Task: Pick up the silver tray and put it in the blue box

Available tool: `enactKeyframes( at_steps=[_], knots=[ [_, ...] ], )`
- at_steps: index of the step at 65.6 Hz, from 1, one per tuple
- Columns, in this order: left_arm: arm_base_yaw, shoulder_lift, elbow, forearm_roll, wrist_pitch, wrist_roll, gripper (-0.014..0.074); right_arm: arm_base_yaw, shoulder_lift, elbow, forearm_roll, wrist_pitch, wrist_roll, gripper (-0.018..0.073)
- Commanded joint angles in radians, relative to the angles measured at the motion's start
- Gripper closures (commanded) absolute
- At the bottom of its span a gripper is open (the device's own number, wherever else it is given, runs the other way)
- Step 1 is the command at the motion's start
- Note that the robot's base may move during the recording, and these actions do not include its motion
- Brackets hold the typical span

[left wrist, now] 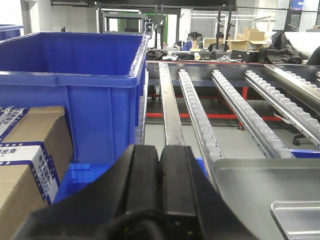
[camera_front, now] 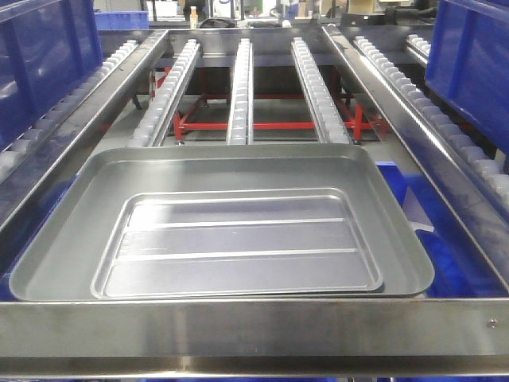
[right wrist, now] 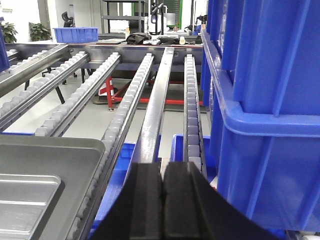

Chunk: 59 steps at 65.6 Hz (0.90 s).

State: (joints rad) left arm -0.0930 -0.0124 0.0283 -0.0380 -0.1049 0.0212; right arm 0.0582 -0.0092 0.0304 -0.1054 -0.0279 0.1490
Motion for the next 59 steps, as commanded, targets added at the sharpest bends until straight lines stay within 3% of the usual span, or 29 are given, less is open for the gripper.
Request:
enactKeyframes(
  at_steps=[1,43,49,53,59],
  knots=[
    [-0.004,-0.014,-0.002,-0.001,-0.084,-0.002,0.0693,0.002,-0.021,0.003,-0.003,-0.084,-0.011,0.0506],
    [-0.004,-0.014,-0.002,-0.001,-0.084,-0.002,0.0693,0.002,-0.021,0.003,-0.006,-0.069,-0.012,0.0506],
    [-0.004,-0.014,-0.012,0.027,-0.086,0.000,0.0693,0.003,-0.021,-0.026,-0.004,-0.045,0.034,0.0506],
    [-0.007,-0.012,-0.047,0.027,-0.057,-0.002,0.0693,0.003,-0.015,-0.079,-0.004,0.028,0.080,0.0506],
    [-0.012,0.005,-0.177,0.028,0.112,-0.002,0.0693,0.003,0.023,-0.199,-0.004,0.168,0.121,0.0506]
  ],
)
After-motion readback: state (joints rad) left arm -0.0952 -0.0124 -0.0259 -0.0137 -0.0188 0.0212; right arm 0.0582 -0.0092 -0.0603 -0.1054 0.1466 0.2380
